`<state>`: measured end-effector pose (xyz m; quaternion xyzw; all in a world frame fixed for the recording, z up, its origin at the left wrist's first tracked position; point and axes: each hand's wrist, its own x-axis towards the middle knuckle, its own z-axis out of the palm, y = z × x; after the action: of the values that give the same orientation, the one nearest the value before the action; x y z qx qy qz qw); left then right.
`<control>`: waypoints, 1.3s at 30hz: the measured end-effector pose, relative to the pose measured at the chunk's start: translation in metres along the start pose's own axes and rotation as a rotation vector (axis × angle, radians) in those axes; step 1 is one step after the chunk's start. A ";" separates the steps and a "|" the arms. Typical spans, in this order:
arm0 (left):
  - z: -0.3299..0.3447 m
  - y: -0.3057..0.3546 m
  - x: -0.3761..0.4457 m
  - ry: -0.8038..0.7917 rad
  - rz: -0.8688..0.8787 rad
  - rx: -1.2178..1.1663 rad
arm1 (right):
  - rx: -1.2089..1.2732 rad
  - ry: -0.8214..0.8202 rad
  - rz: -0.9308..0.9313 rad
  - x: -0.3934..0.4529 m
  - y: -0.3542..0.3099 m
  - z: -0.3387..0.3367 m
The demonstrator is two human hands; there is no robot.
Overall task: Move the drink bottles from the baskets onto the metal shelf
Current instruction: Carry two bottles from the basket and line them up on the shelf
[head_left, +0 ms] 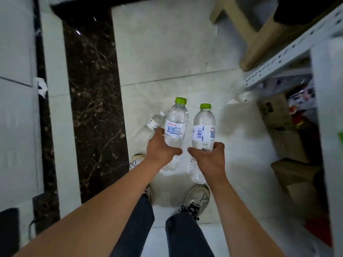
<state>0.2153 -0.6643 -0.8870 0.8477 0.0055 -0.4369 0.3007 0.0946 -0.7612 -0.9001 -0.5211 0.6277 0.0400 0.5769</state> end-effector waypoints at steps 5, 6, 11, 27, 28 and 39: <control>-0.061 0.081 -0.077 0.090 0.177 -0.032 | 0.042 0.074 -0.243 -0.068 -0.093 -0.030; -0.076 0.099 -0.095 0.099 0.215 -0.045 | 0.038 0.072 -0.301 -0.086 -0.115 -0.038; -0.134 0.184 -0.173 0.171 0.387 -0.098 | 0.094 0.083 -0.466 -0.168 -0.210 -0.075; -0.300 0.434 -0.467 0.316 1.012 -0.220 | 0.272 0.399 -0.975 -0.478 -0.461 -0.239; -0.303 0.443 -0.480 0.316 1.052 -0.227 | 0.276 0.421 -0.991 -0.493 -0.467 -0.247; -0.296 0.520 -0.627 0.104 1.391 -0.275 | 0.369 0.705 -1.115 -0.651 -0.481 -0.364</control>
<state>0.1877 -0.7786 -0.0284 0.6288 -0.4677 -0.0982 0.6134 0.0471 -0.8209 -0.0160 -0.6417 0.4123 -0.5427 0.3517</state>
